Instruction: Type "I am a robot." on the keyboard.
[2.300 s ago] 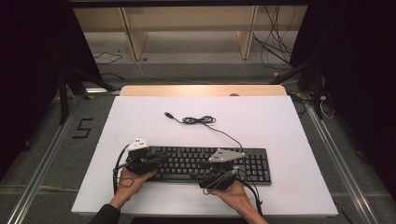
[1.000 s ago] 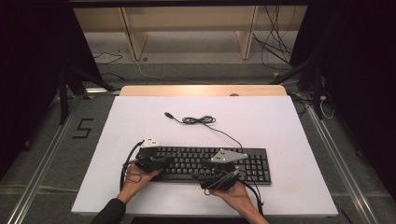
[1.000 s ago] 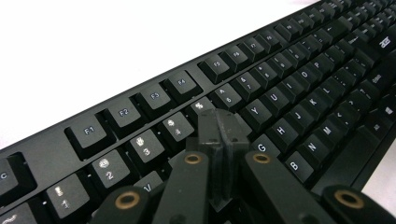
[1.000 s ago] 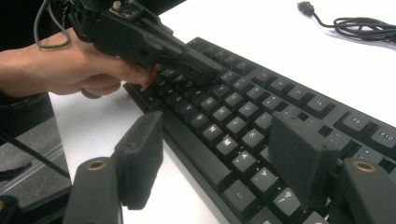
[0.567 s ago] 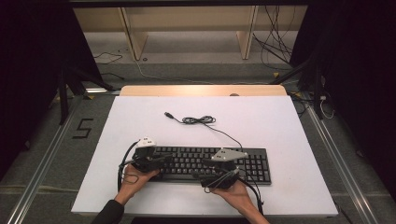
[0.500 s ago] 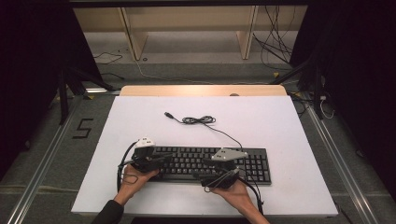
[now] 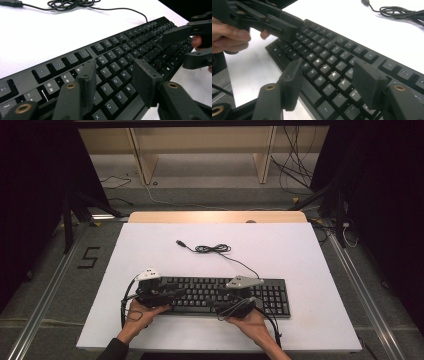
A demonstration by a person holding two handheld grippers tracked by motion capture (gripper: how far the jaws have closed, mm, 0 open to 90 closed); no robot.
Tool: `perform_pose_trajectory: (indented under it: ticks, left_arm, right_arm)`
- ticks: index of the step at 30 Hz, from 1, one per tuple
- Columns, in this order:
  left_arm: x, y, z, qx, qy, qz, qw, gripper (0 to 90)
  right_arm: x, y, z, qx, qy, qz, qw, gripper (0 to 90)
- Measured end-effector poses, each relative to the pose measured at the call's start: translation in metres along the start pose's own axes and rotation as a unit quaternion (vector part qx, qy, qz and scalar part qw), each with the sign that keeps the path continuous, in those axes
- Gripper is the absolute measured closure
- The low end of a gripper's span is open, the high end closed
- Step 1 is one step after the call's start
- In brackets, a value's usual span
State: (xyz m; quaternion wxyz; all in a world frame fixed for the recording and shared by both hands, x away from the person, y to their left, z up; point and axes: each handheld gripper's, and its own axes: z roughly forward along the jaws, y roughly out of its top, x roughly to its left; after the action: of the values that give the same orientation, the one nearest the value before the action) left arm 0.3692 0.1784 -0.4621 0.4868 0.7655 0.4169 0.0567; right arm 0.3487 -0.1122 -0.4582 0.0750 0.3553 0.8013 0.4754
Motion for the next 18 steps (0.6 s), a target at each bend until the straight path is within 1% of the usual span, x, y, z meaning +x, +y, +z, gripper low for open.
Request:
perform_pose_trajectory:
  ticks: [3,4,8,10,13,18]
  left_arm:
    - [-0.001,-0.001,-0.003,-0.004,0.0,0.0,1.0,49.6]
    - [-0.001,-0.001,-0.004,-0.006,0.0,-0.005,1.0,48.4]
    - [0.0,-0.004,-0.006,-0.007,0.003,-0.008,0.9999,44.4]
    - [0.001,-0.005,-0.008,-0.009,0.003,-0.012,0.9999,41.9]
    - [0.001,-0.007,-0.011,-0.015,0.004,-0.011,0.9998,39.2]
    - [0.0,-0.009,-0.016,-0.023,0.002,-0.012,0.9997,36.1]
  right_arm:
    - [-0.002,0.001,0.002,0.004,-0.002,0.003,1.0,45.8]
    - [-0.002,0.002,0.003,0.007,-0.004,0.004,1.0,47.1]
    - [-0.004,0.003,0.007,0.016,-0.01,0.004,0.9998,52.7]
    - [-0.005,0.004,0.008,0.022,-0.014,0.005,0.9996,56.5]
    - [-0.007,0.005,0.011,0.025,-0.016,0.006,0.9995,63.2]
    - [-0.01,0.006,0.017,0.037,-0.022,0.009,0.999,74.7]
